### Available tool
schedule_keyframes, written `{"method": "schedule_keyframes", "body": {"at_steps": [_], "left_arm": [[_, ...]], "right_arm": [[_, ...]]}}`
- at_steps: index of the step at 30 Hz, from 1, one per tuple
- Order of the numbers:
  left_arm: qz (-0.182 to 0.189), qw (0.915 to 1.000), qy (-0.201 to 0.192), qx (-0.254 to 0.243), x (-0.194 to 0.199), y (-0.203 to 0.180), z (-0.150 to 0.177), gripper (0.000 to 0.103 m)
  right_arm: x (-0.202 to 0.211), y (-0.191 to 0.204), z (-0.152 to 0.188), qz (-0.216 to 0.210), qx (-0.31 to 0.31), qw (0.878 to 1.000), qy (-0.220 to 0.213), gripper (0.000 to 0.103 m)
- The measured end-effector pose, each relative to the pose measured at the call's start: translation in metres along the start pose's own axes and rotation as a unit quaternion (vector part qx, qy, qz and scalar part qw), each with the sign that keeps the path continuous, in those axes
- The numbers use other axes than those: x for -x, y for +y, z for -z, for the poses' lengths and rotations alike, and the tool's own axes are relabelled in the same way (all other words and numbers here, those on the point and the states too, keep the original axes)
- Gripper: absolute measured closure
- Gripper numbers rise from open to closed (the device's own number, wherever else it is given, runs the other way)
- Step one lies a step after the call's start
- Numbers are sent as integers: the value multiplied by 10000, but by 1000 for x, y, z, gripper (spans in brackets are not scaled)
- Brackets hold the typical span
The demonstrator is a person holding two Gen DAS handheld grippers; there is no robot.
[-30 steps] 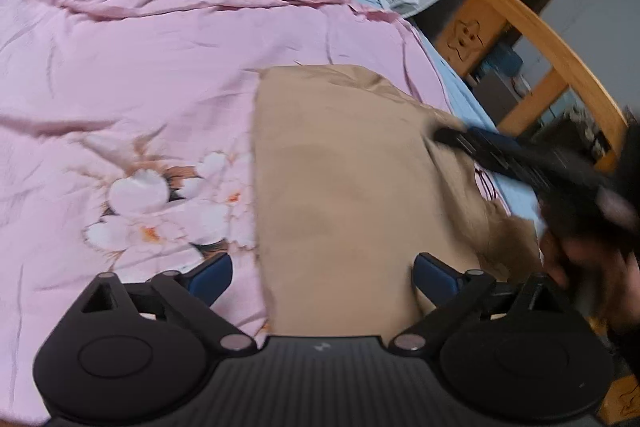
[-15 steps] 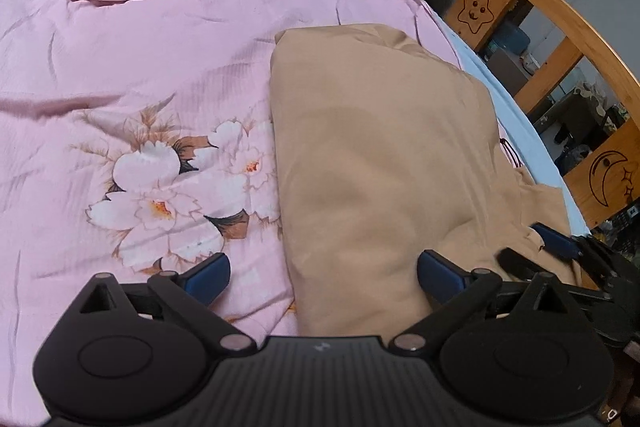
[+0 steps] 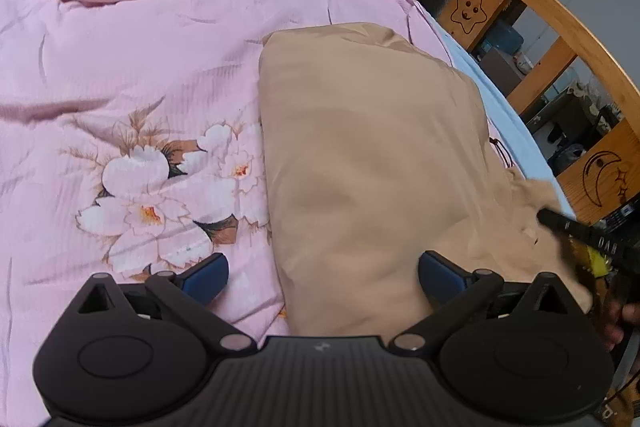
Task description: Fold large clothes
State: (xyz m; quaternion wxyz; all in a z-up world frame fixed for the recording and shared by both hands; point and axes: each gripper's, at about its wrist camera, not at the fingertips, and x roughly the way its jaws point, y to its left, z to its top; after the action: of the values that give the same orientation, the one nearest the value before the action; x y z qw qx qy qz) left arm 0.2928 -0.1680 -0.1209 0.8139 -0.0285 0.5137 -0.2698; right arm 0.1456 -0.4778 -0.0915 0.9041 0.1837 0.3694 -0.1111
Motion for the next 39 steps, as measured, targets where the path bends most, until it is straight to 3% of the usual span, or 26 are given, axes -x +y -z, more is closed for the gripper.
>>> {"method": "schedule_keyframes", "body": {"at_steps": [5,7,11,14,16,18,26,33,39], "left_arm": [[26,9999,67,98,-3,0,-3,0],[28,9999,72,65,-2,0,-3,0],[51,9999,103,106,-3,1,-4,0],[75,9998,132,162,-4,2,-4,0],[81,9997,144,185,-4,2,-5,0],[93,9996,148,213,-4,3,-5,0],[120,9995,159,260,-6,4,-5,0],[174,9994,160,272,-6,5,-5,0],[801,9966,-215,18,-3,12,-19,1]], "right_arm": [[-15,-1,-2,73,81,9999,31,90],[-16,-5,-1,47,8,10000,64,78],[-10,-16,-1,-172,-332,9992,121,70],[-9,-19,0,-381,-500,9978,190,56],[-10,-20,0,-576,-599,9962,262,33],[-12,-20,0,-725,-701,9944,332,22],[-19,-16,3,-769,-736,9931,483,17],[-16,-12,5,-733,-598,9948,367,23],[-25,-15,-1,-1209,-968,9871,397,20]]}}
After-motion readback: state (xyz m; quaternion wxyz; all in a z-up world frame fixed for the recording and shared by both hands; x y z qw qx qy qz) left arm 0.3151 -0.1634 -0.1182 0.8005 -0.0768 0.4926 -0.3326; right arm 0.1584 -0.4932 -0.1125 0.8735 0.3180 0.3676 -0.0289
